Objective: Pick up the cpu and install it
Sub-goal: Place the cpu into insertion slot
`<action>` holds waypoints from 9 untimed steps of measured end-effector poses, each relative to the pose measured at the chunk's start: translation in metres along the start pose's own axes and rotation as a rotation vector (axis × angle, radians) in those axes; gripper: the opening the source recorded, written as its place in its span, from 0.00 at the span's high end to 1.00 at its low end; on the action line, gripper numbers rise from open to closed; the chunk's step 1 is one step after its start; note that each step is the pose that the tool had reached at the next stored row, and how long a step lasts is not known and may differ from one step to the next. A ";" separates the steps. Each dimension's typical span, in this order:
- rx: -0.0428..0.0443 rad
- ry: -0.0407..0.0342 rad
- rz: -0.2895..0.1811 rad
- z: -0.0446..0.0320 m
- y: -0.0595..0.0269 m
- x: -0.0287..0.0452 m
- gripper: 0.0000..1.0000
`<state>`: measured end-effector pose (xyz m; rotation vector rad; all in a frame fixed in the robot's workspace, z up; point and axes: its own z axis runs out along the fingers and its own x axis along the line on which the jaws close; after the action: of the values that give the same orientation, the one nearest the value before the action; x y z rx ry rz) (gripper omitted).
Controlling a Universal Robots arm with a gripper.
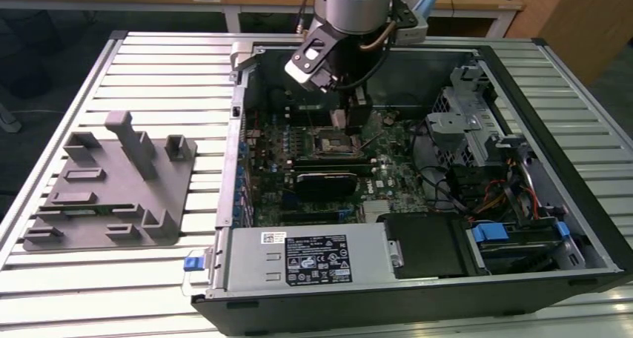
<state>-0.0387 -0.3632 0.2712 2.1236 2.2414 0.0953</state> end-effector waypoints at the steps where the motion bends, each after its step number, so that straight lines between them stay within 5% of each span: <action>1: 0.0001 0.0000 0.000 0.0010 -0.0001 0.0000 0.45; 9: 0.0047 0.0003 0.000 0.0104 -0.0008 0.0004 0.45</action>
<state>-0.0387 -0.3628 0.2608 2.1262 2.2439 0.0904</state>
